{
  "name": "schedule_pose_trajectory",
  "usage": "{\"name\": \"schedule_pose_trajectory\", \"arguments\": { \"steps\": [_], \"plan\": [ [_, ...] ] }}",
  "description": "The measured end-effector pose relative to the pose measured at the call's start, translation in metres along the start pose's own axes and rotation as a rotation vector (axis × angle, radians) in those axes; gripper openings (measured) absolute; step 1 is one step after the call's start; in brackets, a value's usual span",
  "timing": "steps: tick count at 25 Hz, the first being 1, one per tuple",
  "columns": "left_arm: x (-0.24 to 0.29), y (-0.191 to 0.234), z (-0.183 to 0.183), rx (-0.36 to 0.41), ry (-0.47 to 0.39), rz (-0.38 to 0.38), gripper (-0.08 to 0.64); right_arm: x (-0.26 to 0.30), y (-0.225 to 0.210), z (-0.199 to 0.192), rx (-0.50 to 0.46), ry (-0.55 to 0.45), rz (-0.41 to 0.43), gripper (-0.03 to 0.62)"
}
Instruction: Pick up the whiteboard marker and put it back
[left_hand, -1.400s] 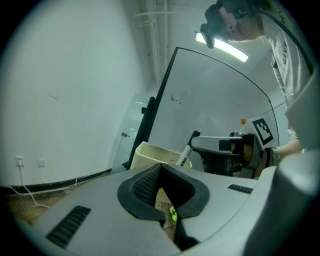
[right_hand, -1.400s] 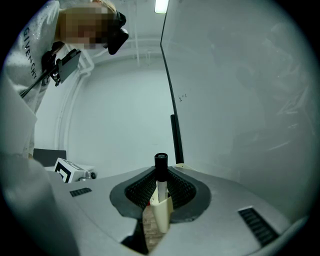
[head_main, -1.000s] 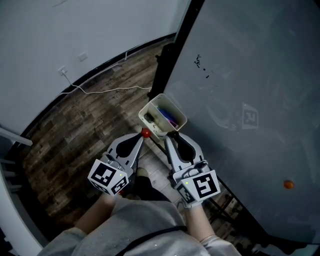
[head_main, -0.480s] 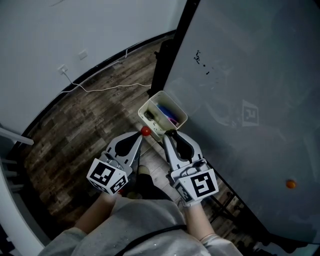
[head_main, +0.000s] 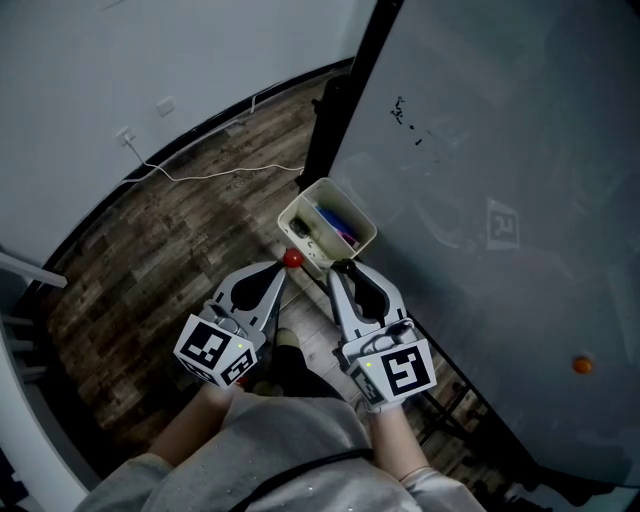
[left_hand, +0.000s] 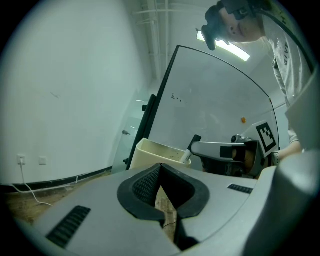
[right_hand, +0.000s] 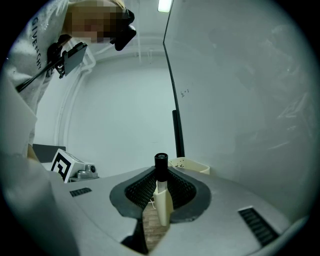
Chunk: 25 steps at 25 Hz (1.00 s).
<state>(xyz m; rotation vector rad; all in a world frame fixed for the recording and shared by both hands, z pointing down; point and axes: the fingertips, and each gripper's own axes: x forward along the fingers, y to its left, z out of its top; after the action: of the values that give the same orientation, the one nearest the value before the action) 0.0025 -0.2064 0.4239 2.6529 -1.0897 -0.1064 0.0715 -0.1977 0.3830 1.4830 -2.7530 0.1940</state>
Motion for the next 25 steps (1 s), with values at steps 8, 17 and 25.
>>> {"name": "schedule_pose_trajectory", "arguments": {
  "steps": [8, 17, 25],
  "plan": [
    [-0.005, -0.006, -0.001, 0.006, -0.001, -0.011, 0.015, -0.004, 0.005, 0.001, -0.014, -0.010, -0.002, 0.077],
    [-0.010, -0.013, 0.001, 0.011, 0.002, -0.021, 0.015, -0.012, 0.004, -0.006, -0.026, 0.020, -0.031, 0.077],
    [-0.015, -0.014, 0.003, 0.011, 0.001, -0.022, 0.015, -0.012, 0.005, -0.007, -0.016, 0.026, -0.035, 0.077]
  ]
}}
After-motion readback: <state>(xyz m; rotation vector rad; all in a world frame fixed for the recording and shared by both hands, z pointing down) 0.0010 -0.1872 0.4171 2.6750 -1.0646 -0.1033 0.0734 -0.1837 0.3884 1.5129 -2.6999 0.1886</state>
